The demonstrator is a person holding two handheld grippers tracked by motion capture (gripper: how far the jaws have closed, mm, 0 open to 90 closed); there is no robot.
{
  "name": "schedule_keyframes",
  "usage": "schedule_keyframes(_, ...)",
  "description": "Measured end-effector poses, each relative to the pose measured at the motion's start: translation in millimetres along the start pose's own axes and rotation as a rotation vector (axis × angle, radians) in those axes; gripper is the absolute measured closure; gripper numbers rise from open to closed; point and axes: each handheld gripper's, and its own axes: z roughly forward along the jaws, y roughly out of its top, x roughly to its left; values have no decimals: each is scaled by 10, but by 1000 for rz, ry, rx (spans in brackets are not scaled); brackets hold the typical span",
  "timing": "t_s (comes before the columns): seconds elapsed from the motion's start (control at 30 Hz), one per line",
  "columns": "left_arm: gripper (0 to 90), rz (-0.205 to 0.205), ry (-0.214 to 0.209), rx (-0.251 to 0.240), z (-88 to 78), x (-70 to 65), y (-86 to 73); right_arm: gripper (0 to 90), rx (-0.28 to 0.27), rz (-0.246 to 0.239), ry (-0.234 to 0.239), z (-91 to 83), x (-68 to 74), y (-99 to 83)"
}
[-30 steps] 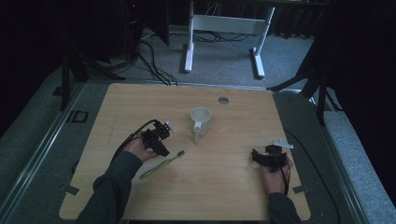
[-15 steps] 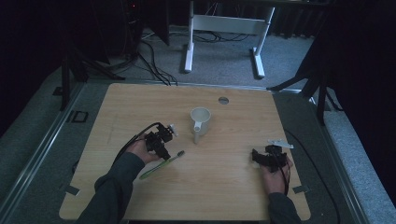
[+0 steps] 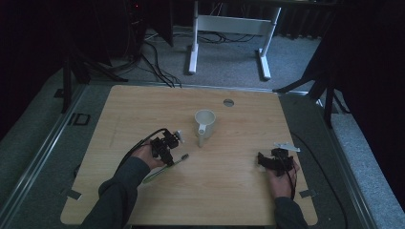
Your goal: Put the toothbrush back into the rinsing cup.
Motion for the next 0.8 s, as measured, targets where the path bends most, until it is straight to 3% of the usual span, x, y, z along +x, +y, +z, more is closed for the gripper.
schedule_keyframes(0.8, 754, -11, 18, 76, 155, -28, 58, 180, 0, 0, 0, 0, 0, 0)
